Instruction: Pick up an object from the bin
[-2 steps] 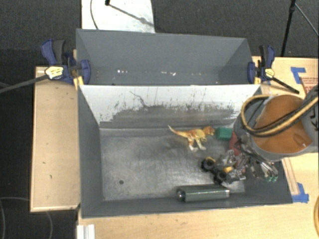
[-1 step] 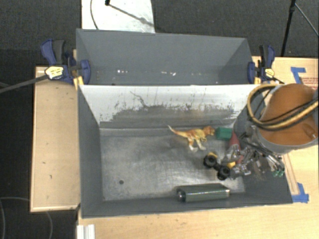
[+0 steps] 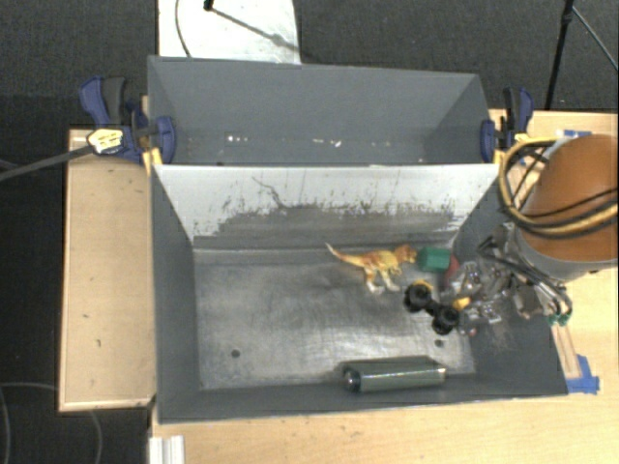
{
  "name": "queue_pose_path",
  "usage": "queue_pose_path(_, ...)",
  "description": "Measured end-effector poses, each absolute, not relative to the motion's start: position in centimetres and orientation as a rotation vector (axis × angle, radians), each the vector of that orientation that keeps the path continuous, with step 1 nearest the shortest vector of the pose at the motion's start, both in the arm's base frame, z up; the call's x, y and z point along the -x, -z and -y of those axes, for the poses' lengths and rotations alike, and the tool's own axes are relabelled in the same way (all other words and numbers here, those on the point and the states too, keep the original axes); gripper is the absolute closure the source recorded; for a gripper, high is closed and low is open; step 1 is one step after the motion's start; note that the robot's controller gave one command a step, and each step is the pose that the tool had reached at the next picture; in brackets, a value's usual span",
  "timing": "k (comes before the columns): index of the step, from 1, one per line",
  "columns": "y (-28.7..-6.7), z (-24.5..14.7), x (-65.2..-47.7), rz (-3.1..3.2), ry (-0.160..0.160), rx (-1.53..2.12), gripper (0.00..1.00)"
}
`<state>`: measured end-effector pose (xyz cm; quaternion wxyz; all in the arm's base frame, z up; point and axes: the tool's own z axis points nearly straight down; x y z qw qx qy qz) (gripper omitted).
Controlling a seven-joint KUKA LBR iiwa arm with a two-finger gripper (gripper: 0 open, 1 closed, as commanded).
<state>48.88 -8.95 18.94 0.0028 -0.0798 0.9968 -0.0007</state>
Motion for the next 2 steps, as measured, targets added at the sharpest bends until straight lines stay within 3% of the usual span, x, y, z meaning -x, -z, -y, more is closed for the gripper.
queue_pose_path(1,-19.2,8.6,-49.3,-3.126,0.002,0.264,1.00)
queue_pose_path(2,-24.1,8.2,-49.9,-3.117,-0.002,0.420,1.00)
